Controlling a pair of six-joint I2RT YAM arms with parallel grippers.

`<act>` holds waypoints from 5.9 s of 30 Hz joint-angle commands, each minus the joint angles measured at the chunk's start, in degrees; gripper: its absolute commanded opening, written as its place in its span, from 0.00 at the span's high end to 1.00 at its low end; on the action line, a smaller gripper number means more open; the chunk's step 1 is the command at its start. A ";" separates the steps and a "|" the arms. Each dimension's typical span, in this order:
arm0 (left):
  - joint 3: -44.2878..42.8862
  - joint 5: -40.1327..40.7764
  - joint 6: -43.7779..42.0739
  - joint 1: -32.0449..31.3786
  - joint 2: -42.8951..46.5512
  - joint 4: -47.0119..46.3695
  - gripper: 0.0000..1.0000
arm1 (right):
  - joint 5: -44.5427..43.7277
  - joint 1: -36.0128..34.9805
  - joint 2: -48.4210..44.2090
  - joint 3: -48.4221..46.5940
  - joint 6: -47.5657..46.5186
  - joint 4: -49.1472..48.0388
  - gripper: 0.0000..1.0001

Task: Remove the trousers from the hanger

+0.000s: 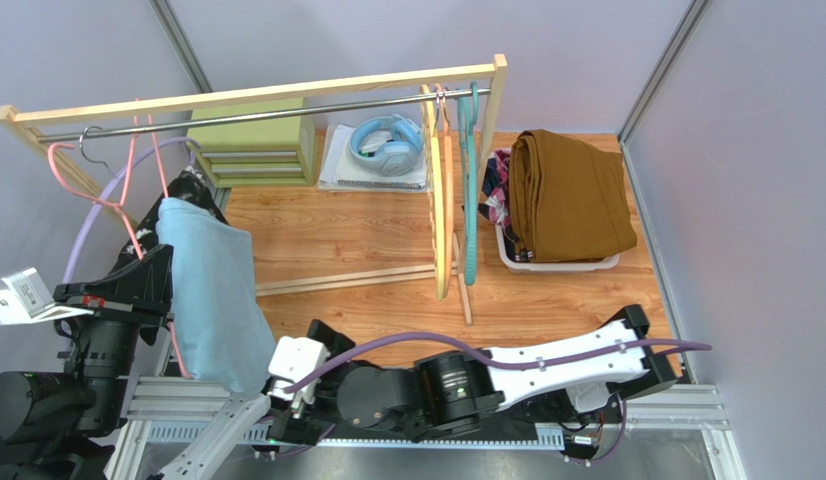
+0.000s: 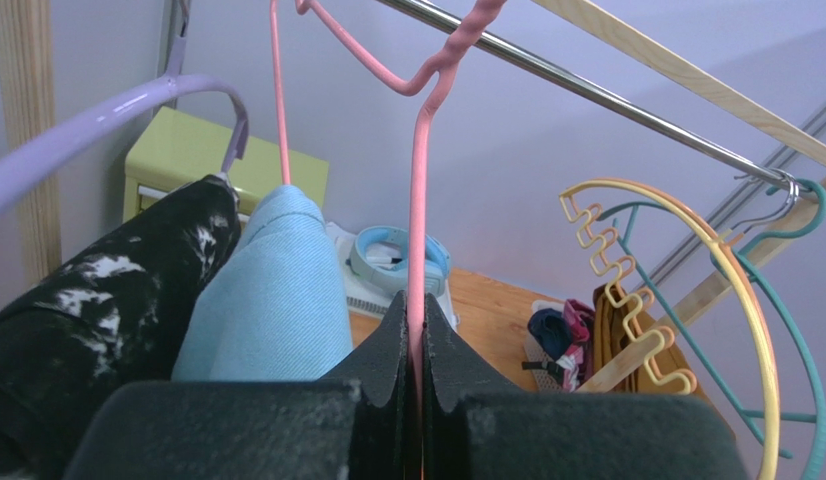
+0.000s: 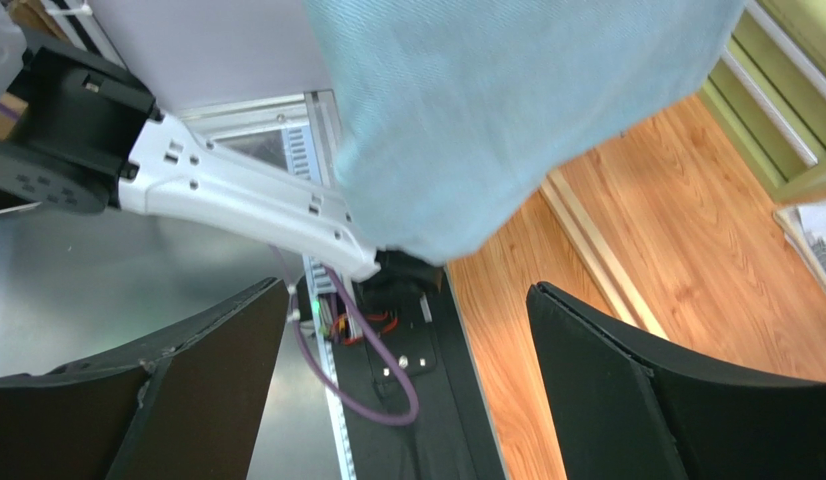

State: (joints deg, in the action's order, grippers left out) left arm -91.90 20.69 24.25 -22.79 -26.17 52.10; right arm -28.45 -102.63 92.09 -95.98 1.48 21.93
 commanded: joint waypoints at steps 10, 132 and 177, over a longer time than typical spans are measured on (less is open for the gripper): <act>-3.46 -5.03 12.83 0.20 -6.52 0.46 1.00 | -5.30 -0.29 9.68 -4.39 -12.28 -16.30 0.09; 4.45 -6.89 17.06 0.20 -1.25 13.20 1.00 | 3.49 11.29 -0.77 -49.91 -82.68 -41.35 1.00; 10.95 -11.10 18.11 0.20 -0.46 13.12 1.00 | -15.04 81.70 -39.71 12.99 -37.78 -23.96 1.00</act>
State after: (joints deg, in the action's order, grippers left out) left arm -80.99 9.74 43.22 -22.79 -27.07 66.37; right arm -44.38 -24.82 57.93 -85.27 -46.33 0.40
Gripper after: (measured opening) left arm 0.017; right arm 0.062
